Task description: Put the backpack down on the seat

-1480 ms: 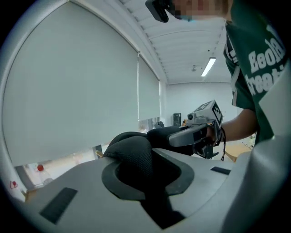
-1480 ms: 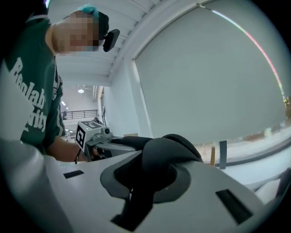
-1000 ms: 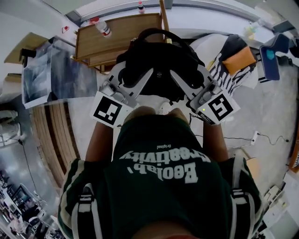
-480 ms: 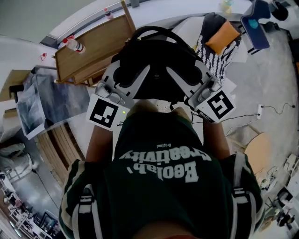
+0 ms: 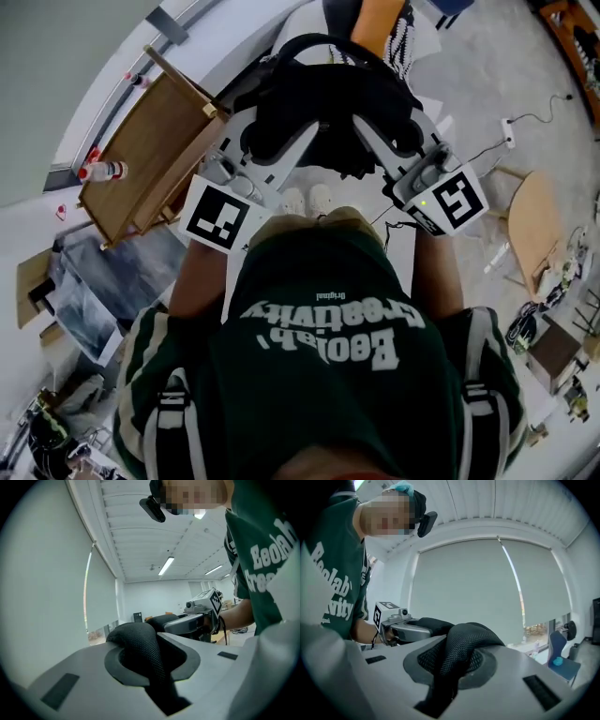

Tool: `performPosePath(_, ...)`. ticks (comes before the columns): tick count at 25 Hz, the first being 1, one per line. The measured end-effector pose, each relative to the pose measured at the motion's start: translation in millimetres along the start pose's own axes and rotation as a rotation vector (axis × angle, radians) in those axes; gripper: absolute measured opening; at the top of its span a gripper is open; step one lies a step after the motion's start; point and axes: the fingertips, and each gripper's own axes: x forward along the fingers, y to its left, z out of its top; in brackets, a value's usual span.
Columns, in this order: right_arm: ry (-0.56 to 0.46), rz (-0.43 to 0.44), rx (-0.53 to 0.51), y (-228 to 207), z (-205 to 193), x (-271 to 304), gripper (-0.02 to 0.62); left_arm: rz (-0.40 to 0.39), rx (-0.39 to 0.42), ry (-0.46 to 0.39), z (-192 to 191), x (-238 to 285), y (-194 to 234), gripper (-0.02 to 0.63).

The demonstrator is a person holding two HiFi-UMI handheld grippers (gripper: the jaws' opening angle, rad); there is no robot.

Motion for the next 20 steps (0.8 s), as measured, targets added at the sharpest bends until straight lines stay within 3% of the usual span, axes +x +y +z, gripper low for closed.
performPosePath(5,0.002,-0.147,-0.026,-42,4,-32,0.074,-0.091,0.052,-0.058,13,56,-6,0.084)
performPosePath(8,-0.001,-0.19,-0.042,-70,4,-61,0.074,-0.123,0.044,-0.074,21,96,-20,0.086)
performPosePath(20,0.047,-0.121,0.054,-213,-39,-164,0.074,-0.09,-0.065,-0.028,13,274,-67,0.089)
